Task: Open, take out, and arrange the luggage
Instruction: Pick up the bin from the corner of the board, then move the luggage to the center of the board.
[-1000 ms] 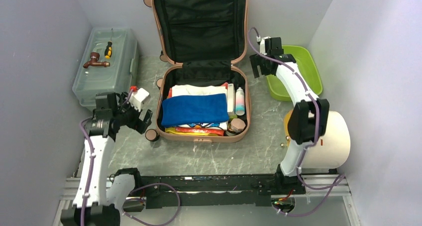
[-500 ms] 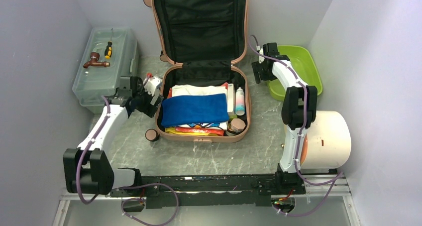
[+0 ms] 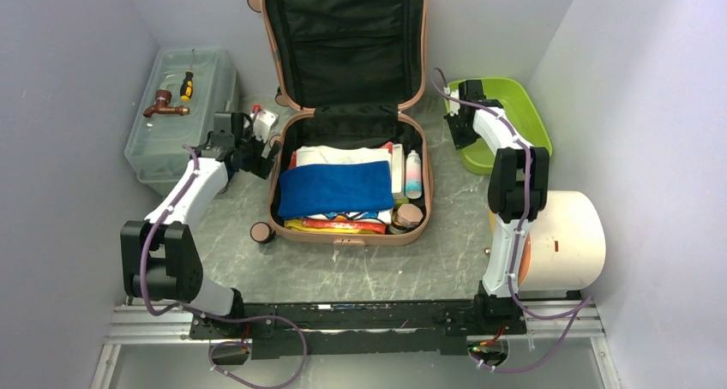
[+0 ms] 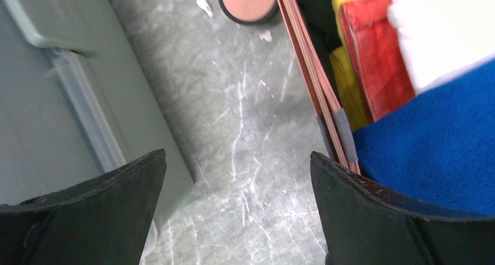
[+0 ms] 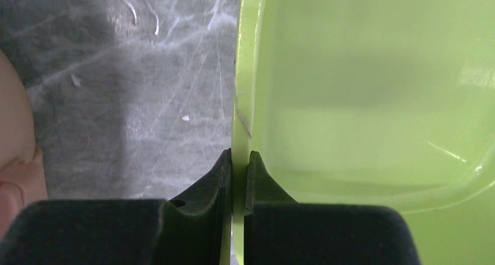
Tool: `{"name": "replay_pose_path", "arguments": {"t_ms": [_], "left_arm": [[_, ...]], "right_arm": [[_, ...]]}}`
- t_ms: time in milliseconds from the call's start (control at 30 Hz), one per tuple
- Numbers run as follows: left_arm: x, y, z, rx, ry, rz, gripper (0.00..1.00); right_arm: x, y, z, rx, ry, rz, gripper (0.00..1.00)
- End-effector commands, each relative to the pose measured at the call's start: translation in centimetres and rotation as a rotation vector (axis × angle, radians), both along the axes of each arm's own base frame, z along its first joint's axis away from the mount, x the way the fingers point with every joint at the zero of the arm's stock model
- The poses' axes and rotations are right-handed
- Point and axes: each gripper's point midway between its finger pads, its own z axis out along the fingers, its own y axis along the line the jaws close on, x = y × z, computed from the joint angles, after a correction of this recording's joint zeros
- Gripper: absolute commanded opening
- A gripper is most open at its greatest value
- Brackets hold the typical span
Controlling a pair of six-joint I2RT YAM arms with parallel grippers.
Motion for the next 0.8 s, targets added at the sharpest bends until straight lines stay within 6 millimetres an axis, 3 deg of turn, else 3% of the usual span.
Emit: {"name": "replay_pose_path", "arguments": {"t_ms": [0, 67, 167, 467, 767], "left_arm": [[2.2, -0.1, 6.2, -0.043, -0.182, 0.051, 0.99], [2.5, -0.6, 8.2, -0.069, -0.245, 0.033, 0.99], [2.9, -1.6, 8.8, -0.108, -0.230, -0.003, 0.99], [6.2, -3.5, 4.7, -0.148, -0.102, -0.015, 0.99], [8.0, -5.9, 2.6, -0.154, -0.029, -0.035, 0.99]], "right_arm": [[0.1, 0.6, 4.7, -0.010, -0.124, 0.087, 0.00], [-0.2, 0.7, 5.9, -0.012, -0.160, 0.106, 0.00], [-0.5, 0.6, 7.2, -0.018, -0.200, 0.115, 0.00], [-1.8, 0.8, 10.3, -0.014, -0.287, 0.143, 0.00], [-2.2, 0.3, 11.2, -0.002, -0.314, 0.141, 0.00]]}}
